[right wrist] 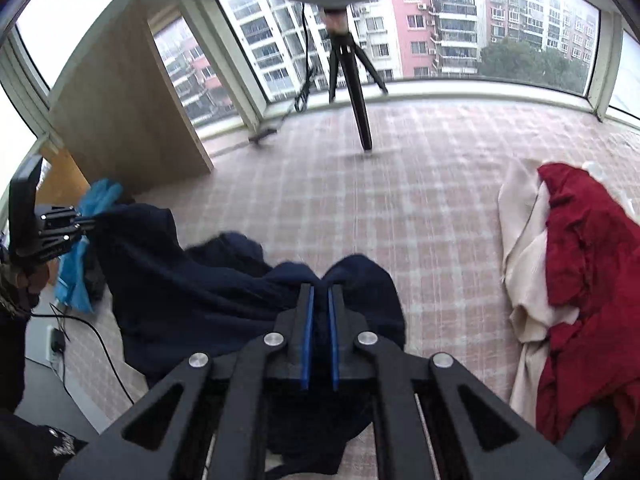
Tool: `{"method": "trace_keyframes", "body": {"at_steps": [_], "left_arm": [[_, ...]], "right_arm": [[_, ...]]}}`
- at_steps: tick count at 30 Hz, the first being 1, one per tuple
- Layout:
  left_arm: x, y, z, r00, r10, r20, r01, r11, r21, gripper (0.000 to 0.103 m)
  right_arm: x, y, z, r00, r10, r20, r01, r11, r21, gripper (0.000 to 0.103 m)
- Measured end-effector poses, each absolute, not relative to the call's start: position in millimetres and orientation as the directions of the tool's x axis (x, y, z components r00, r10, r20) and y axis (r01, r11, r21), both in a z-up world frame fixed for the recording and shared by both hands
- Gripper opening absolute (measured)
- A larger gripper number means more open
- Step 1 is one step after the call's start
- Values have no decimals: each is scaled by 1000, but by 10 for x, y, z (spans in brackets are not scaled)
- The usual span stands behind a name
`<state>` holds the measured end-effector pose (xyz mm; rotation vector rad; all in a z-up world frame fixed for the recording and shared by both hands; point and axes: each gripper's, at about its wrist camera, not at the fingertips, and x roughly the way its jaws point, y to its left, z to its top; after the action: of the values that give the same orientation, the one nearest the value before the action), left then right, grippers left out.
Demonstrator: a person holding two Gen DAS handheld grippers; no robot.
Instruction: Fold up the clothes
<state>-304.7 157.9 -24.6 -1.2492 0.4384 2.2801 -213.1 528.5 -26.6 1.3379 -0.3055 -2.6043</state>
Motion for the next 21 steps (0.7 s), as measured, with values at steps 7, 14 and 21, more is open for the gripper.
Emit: {"method": "trace_keyframes", "body": {"at_steps": [7,14,21], "left_arm": [[-2743,1125,1733,-805,243,-542,-383,-909,162,4],[-2148,890,2991,-929,174,-327,-255,-941,222,5],[-1404,753,3651,-980,123,-154,-158,-958,241,2]], "right_arm": [[-1911,4852,1840,-834,-212,-510,203,-976,74,6],[-1353,4485,3416,-957,-156,-244,178,-981,-71,6],[-636,4268,3993,-990,-105,-93,120,-977,-176,6]]}}
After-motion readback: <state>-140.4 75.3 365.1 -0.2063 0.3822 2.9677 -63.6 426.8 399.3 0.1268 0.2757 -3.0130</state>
